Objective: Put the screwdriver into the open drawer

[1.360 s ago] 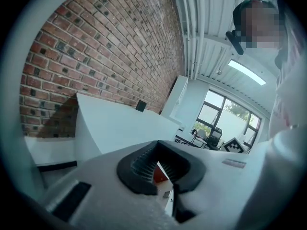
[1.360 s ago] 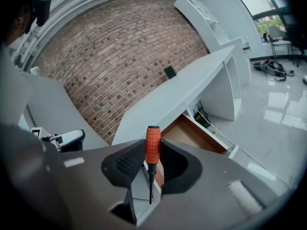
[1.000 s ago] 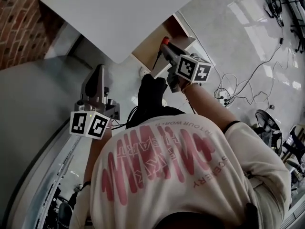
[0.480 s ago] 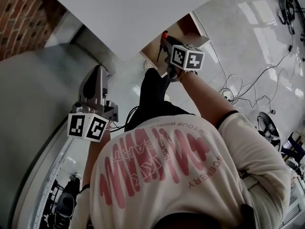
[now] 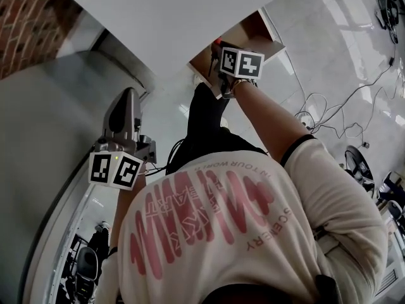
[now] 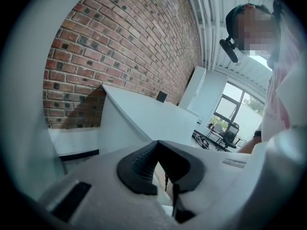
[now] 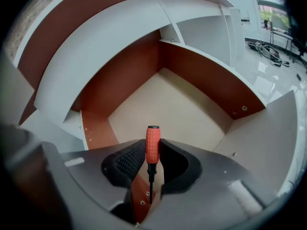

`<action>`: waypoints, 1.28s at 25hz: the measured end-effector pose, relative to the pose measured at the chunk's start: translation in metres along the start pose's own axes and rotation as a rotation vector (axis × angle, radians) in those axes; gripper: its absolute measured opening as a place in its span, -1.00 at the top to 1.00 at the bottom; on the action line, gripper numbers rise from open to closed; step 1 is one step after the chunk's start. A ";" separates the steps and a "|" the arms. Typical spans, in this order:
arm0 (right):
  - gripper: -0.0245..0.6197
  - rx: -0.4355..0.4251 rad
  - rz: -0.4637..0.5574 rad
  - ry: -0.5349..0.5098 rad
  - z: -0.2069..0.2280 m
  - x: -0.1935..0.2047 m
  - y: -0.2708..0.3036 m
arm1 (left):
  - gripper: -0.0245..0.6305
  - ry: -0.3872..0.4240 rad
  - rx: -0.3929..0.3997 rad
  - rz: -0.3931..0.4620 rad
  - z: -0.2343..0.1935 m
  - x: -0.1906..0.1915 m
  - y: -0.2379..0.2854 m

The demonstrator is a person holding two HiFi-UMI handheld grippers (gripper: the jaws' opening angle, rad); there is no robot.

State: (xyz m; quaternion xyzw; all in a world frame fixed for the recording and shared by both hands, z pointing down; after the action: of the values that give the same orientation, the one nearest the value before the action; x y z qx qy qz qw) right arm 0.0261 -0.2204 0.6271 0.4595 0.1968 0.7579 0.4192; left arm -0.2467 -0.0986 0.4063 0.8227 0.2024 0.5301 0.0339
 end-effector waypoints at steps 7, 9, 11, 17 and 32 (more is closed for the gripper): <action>0.60 0.065 -0.029 0.074 0.011 0.010 0.017 | 0.91 0.002 -0.006 -0.017 -0.004 0.008 0.000; 0.60 0.098 -0.041 0.095 0.014 0.010 0.021 | 0.91 0.000 -0.019 -0.027 -0.008 0.011 0.000; 0.60 0.099 -0.037 0.109 0.013 0.009 0.024 | 0.91 0.000 -0.033 -0.038 -0.011 0.013 -0.002; 0.60 0.082 -0.049 0.074 0.010 0.010 0.029 | 0.91 0.005 -0.036 -0.050 -0.010 0.017 -0.006; 0.59 0.125 -0.050 0.137 0.017 0.019 0.037 | 0.91 -0.015 -0.061 -0.047 -0.016 0.026 -0.012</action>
State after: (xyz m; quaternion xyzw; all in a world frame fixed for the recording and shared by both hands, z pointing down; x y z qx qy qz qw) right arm 0.0199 -0.2281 0.6713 0.4269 0.2834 0.7631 0.3939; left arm -0.2552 -0.0807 0.4318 0.8203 0.2052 0.5287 0.0733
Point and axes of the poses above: the fingertips, and each gripper's own axes: y forward along the fingers, z to its right, x out of its underside, the point moved 9 cm from there along -y, backward along the fingers, and after that the axes turned 11 degrees about z, right-handed, at the moved point
